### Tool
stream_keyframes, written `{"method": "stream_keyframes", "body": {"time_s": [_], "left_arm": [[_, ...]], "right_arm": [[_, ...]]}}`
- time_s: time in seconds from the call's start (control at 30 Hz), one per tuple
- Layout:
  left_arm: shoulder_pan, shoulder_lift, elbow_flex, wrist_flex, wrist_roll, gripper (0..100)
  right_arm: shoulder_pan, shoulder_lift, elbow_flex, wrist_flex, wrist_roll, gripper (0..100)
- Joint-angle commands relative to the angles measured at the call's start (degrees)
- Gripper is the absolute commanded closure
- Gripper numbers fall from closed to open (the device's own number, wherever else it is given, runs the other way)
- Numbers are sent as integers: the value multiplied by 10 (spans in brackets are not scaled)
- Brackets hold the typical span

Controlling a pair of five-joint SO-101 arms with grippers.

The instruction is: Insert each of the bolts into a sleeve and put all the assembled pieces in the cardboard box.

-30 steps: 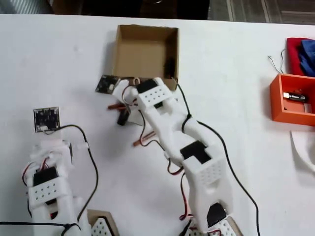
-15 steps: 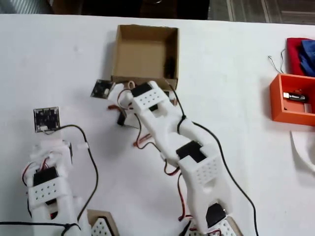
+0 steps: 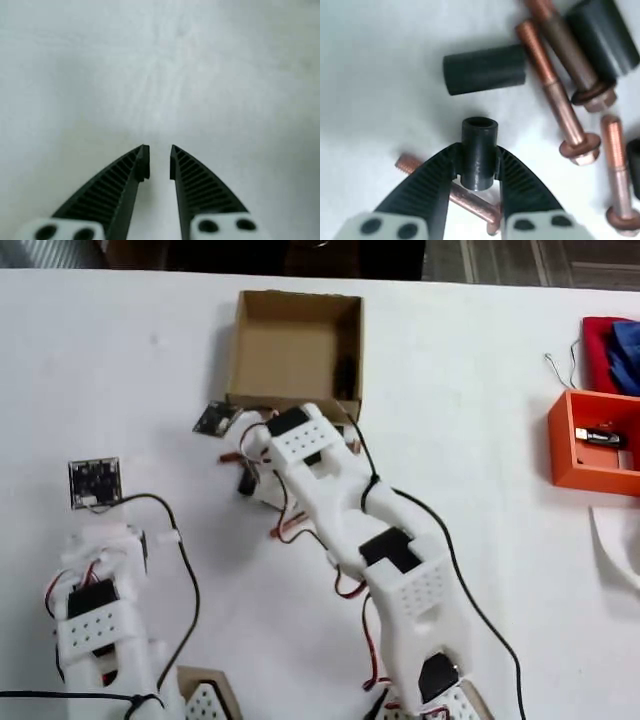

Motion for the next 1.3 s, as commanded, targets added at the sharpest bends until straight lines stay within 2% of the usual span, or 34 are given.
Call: {"method": "stream_keyframes", "body": {"time_s": [0.0, 0.07, 0.43, 0.57, 0.63, 0.77, 0.83, 1.0, 1.27], "left_arm": [[4, -4, -2, -11, -6, 902], [4, -4, -2, -11, -6, 902], [5, -4, -2, -10, -6, 902], [5, -4, -2, -10, -6, 902], [5, -4, -2, -10, -6, 902], [5, -4, -2, -10, -6, 902], [5, -4, -2, -9, -6, 902], [5, -4, -2, -9, -6, 902], [6, -3, -4, -7, -6, 902]], "right_arm": [[4, -30, -3, 6, -45, 898], [3, -19, -4, 5, -52, 856], [7, 29, -4, -41, -48, 856], [7, 29, -4, -39, -48, 991], [7, 29, -4, -39, -48, 966], [17, 24, -7, -36, -54, 978], [28, 0, -24, -14, -59, 978], [65, -116, -84, 62, -135, 978], [102, -262, -102, 228, -204, 978]]}}
